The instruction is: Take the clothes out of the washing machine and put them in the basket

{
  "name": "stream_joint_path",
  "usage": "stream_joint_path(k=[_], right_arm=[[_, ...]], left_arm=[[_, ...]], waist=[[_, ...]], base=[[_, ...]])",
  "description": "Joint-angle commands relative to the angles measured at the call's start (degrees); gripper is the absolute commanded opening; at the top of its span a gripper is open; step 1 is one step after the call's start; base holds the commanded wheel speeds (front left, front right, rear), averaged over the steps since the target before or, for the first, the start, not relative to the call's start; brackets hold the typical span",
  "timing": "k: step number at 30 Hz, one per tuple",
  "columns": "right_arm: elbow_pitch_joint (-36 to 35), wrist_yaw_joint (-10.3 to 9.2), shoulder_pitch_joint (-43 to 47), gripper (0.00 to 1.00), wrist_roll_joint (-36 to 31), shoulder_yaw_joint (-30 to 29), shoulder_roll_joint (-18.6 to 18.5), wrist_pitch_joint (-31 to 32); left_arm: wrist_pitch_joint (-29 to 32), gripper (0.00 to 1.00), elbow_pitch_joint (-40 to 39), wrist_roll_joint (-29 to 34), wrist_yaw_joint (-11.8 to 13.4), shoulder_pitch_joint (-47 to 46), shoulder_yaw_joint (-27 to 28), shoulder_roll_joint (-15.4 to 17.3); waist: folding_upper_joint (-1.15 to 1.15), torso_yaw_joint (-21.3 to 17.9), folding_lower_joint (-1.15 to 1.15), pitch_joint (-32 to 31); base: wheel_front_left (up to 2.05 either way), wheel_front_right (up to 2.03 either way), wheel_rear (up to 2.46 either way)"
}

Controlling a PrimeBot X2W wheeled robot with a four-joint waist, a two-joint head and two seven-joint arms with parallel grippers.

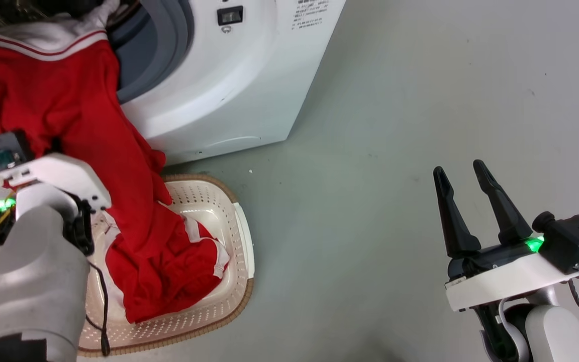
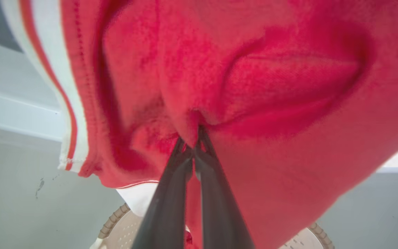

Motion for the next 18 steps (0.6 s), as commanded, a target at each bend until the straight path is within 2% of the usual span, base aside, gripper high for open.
stream_joint_path(k=[1, 8, 18], right_arm=[[0.2, -0.04, -0.1, 1.0, -0.4, -0.2, 0.2, -0.1], [-0.2, -0.04, 1.8, 1.0, -1.6, -0.8, 0.7, 0.9], [-2.1, -0.04, 5.1, 1.0, -3.8, -1.9, 1.7, 3.6]], left_arm=[[-1.2, 0.0, 0.3, -0.6, -0.4, 2.1, 0.5, 0.0], [-2.8, 0.0, -3.7, -0.8, -0.4, 7.7, 1.1, -1.5], [-2.9, 0.0, -23.9, 1.4, 0.3, 21.6, 2.9, -5.1]], waist=[[0.0, 0.4, 0.0, -2.0], [0.0, 1.7, 0.0, -7.3], [0.0, 3.8, 0.0, -15.7]], base=[[0.0, 0.0, 0.0], [0.0, 0.0, 0.0], [0.0, 0.0, 0.0]])
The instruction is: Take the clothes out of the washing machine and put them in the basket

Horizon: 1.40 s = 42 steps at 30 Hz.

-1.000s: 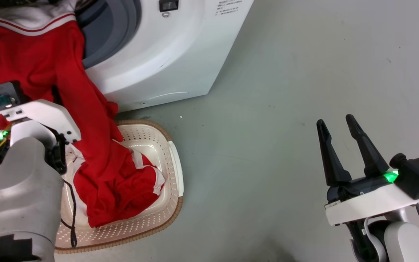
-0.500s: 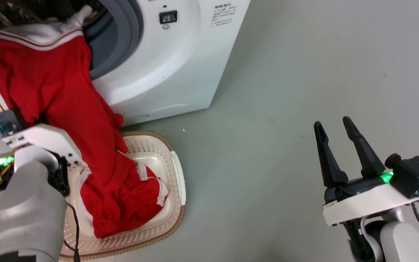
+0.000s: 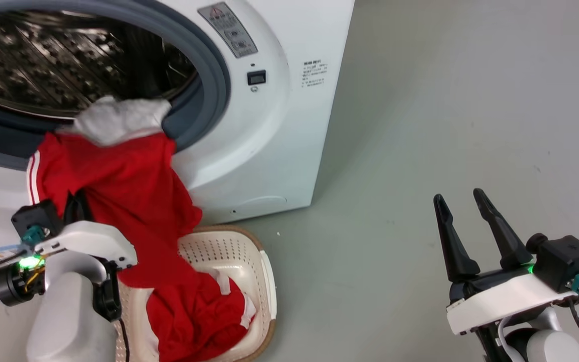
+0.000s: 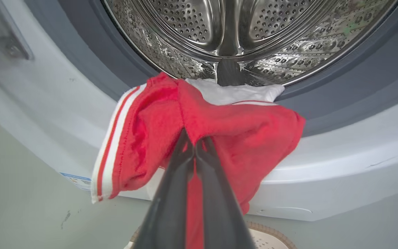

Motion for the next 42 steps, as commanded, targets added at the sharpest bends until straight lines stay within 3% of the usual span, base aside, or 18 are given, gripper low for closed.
stream_joint_path(k=[1, 13, 22, 29, 42], right_arm=[[-0.5, -0.04, 0.7, 1.0, -0.4, -0.3, 0.3, 0.4], [-3.2, -0.04, 4.0, 1.0, -0.6, -1.1, 0.5, 2.5], [-4.7, -0.04, 5.4, 1.0, -1.1, -0.9, 0.5, 3.6], [-6.0, -0.04, 3.7, 1.0, -0.7, -0.4, 0.5, 3.5], [-6.3, -0.04, -1.0, 1.0, 1.2, 0.2, -0.5, 1.5]], left_arm=[[-0.4, 0.0, -2.1, 0.5, 0.1, 1.6, 0.1, -0.5], [-0.3, 0.0, -24.7, 3.7, 1.4, 15.0, -2.8, -5.7], [1.5, 0.0, -37.1, 1.4, 4.7, 27.3, -7.3, -7.6], [1.1, 0.0, -31.6, -2.0, 6.2, 29.4, -9.2, -7.9], [-0.3, 0.0, -12.8, -3.5, 5.5, 16.5, -7.9, -8.0]], waist=[[0.0, 1.0, 0.0, -2.4], [0.0, 2.8, 0.0, -7.0], [0.0, 3.4, 0.0, -7.4], [0.0, 2.8, 0.0, -2.8], [0.0, 0.5, 0.0, 12.6]], base=[[0.0, 0.0, 0.0], [0.0, 0.0, 0.0], [0.0, 0.0, 0.0], [0.0, 0.0, 0.0], [0.0, 0.0, 0.0]])
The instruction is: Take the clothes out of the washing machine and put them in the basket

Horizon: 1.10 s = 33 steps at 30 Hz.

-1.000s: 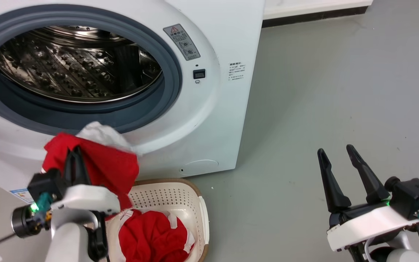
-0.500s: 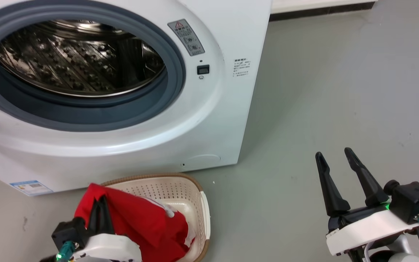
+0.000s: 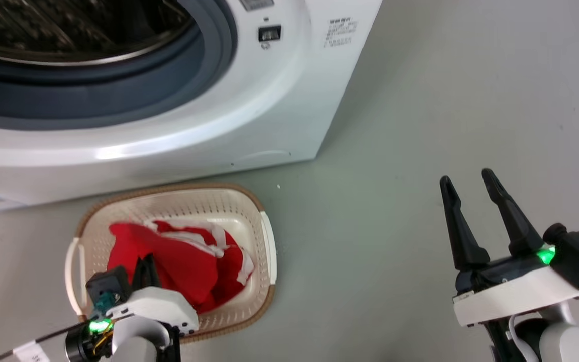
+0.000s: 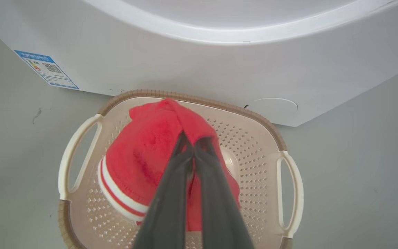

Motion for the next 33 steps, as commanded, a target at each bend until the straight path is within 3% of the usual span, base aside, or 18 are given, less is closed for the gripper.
stream_joint_path(k=[1, 9, 18, 19, 20, 21, 29, 33], right_arm=[[0.1, -0.03, -1.7, 1.0, 0.8, 0.6, -0.5, -0.6], [1.2, -0.03, -5.2, 1.0, 3.1, 2.3, -1.9, -3.2], [4.2, -0.03, -7.2, 1.0, 4.3, 3.1, -2.8, -5.3], [4.5, -0.03, -7.5, 1.0, 4.3, 3.1, -2.8, -5.5], [4.7, -0.03, -7.7, 1.0, 4.4, 3.2, -2.8, -5.6], [5.2, -0.03, -7.8, 1.0, 4.3, 3.2, -2.8, -5.7], [7.6, -0.03, -5.4, 1.0, 1.3, 2.9, -2.3, -5.1], [7.1, -0.03, -3.7, 1.0, 0.2, 2.4, -1.6, -3.9]], left_arm=[[-0.3, 0.0, 1.9, 0.8, -0.3, -2.2, 0.5, 0.0], [-0.2, 0.0, 14.2, 2.1, -0.9, -10.6, 3.1, 0.3], [-0.2, 0.0, 26.3, 2.0, -1.6, -15.8, 6.1, 0.8], [-0.2, 0.09, 27.3, 2.0, -1.5, -16.4, 6.2, 0.9], [-0.2, 0.45, 28.4, 2.0, -1.5, -16.8, 6.4, 0.9], [-0.2, 1.0, 29.2, 1.9, -1.5, -17.1, 6.5, 0.9], [-0.3, 1.0, 25.1, 2.8, -3.5, -12.6, 7.5, 0.1], [-0.3, 1.0, 20.6, 3.6, -2.9, -9.4, 8.0, 0.0]], waist=[[0.0, -1.4, -0.01, 5.5], [0.0, -3.7, -0.01, 13.1], [0.0, -4.4, -0.01, 16.1], [0.0, -4.3, -0.01, 16.1], [0.0, -4.2, -0.01, 15.8], [0.0, -4.1, -0.01, 15.5], [0.0, -1.4, -0.01, 4.0], [0.0, -0.4, -0.01, -1.7]], base=[[0.0, 0.0, 0.0], [0.0, 0.0, 0.0], [0.0, 0.0, 0.0], [0.0, 0.0, 0.0], [0.0, 0.0, 0.0], [0.0, 0.0, 0.0], [0.0, 0.0, 0.0], [0.0, 0.0, 0.0]])
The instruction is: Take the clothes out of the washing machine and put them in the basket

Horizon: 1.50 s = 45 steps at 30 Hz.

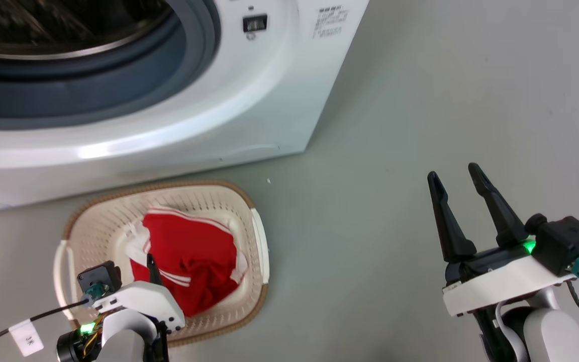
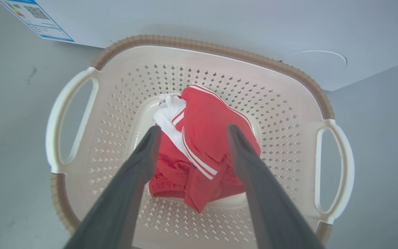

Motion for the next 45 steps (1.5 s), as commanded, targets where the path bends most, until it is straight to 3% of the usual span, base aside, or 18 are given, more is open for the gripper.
stream_joint_path(k=[1, 10, 25, 35, 45], right_arm=[[-0.4, -0.04, 1.5, 1.0, -0.6, -0.3, 0.4, 0.9], [-1.6, -0.04, 5.0, 1.0, -3.6, -2.9, 1.7, 3.7], [-3.1, -0.04, 12.9, 1.0, -8.4, -4.9, 2.5, 7.6], [-2.3, -0.04, 16.1, 1.0, -7.9, -6.0, 2.6, 7.6], [-2.0, -0.04, 15.9, 1.0, -7.7, -5.6, 2.6, 7.2]], left_arm=[[-0.1, 1.0, -2.0, 0.5, 0.4, 2.0, 0.5, -0.2], [-0.1, 1.0, -11.7, 0.4, 0.3, 5.3, -3.5, -0.1], [-0.1, 1.0, -40.7, 5.0, 2.0, 19.1, -10.6, -0.2], [4.4, 1.0, -52.5, 7.1, 2.7, 26.6, -12.9, 1.5], [8.2, 1.0, -56.4, 7.2, 3.3, 29.2, -13.1, 3.0]], waist=[[0.0, 1.9, -0.01, -6.8], [0.0, 4.6, -0.01, -15.1], [0.0, 8.5, -0.01, -26.9], [0.0, 11.7, -0.01, -29.7], [0.0, 12.3, -0.01, -29.8]], base=[[0.0, 0.0, 0.0], [0.0, 0.0, 0.0], [0.0, 0.0, 0.0], [0.0, 0.0, 0.0], [0.0, 0.0, 0.0]])
